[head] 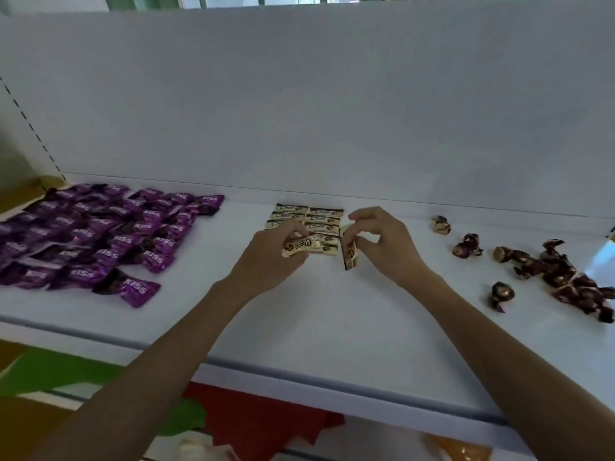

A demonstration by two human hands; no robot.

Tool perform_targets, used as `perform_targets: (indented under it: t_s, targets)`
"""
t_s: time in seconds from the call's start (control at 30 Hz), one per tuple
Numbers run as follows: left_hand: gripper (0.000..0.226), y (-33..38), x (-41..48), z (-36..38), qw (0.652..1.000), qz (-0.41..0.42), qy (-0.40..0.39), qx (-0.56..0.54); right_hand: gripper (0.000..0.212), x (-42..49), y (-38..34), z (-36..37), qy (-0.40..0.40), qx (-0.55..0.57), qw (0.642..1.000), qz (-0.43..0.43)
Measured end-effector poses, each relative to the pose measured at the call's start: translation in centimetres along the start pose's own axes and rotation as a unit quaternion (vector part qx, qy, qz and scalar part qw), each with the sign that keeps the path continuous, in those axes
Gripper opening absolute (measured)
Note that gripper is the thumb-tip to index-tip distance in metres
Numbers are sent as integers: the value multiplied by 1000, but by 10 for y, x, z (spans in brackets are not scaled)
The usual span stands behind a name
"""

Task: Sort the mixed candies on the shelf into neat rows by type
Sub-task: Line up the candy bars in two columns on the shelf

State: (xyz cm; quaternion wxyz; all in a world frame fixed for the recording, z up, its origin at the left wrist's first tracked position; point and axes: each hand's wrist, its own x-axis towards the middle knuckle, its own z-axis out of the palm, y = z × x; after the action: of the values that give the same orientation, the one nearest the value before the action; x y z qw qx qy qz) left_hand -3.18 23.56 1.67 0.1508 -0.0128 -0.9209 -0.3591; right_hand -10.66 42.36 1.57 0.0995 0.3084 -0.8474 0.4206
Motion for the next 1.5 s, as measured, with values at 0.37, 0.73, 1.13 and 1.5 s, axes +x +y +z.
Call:
perform_targets:
  t_s: [0.37,0.73,1.13,1.5]
  targets:
    - [16,-44,0,-28,999,18,-1,-38,3,5,-30,37,1,67,994,86]
    - [34,-60,4,-41,998,57,-32,13,30,8,-47,52,23,65,994,87]
    - [31,-73,4,-34,991,63,-58,103,16,-3,-28,60,31,-173,979,105]
    - [32,-68,3,-28,997,51,-40,48,11,-17,-30,55,-31,-227,965,129]
